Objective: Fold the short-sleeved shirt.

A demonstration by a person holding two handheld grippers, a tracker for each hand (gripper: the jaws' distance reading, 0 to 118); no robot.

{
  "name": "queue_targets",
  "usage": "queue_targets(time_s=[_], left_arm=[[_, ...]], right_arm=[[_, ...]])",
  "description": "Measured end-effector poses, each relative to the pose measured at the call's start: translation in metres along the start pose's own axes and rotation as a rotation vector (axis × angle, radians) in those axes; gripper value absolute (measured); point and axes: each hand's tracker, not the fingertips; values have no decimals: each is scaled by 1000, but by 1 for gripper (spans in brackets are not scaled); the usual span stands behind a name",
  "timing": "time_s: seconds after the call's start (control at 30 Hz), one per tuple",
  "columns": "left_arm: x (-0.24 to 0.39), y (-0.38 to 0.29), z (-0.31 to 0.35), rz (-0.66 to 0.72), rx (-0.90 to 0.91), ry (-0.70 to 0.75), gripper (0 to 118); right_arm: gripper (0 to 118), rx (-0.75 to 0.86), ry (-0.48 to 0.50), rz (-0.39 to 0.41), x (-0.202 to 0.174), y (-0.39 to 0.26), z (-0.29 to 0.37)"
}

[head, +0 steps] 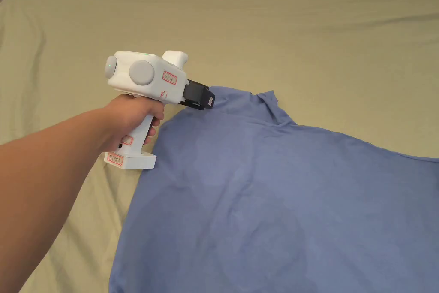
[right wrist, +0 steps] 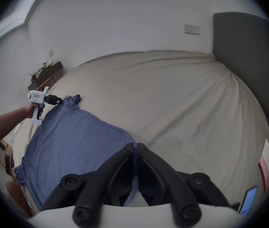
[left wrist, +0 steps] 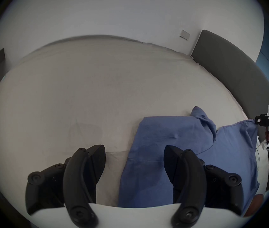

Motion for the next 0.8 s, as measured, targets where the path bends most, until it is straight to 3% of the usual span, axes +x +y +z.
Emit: queue_targets(time_s=[0.13, 0.2, 0.27, 0.3, 0.37, 0.43, 0.5, 0.57, 0.8], left_arm=[[4, -4, -1, -39, 9, 12, 74], [1, -2, 5, -14, 3, -17, 64], [7, -3, 15, -71, 27, -15, 4], [10, -2, 17, -87, 47, 8, 0], [7, -1, 19, -3, -30, -170, 0], [18, -4, 23, -108, 1, -106, 0], [16, -3, 24, -63, -11, -170, 0], [15, -5, 24, -85, 1, -135, 0], [0, -4, 49, 69, 50, -295, 0]], right_arm=[[3, -2, -1, 1, 0, 0, -2], [3, 0, 3, 0, -1, 0, -3], [3, 3, 5, 1, -2, 0, -3], [3, 4, 8, 0, -2, -1, -4], [3, 5, 10, -6, -2, -2, -5], [3, 7, 11, -13, -4, -3, -6], [3, 13, 16, -20, -4, -4, -5], [3, 11, 19, -21, -15, -2, -3], [3, 21, 33, -18, -30, 5, 7]])
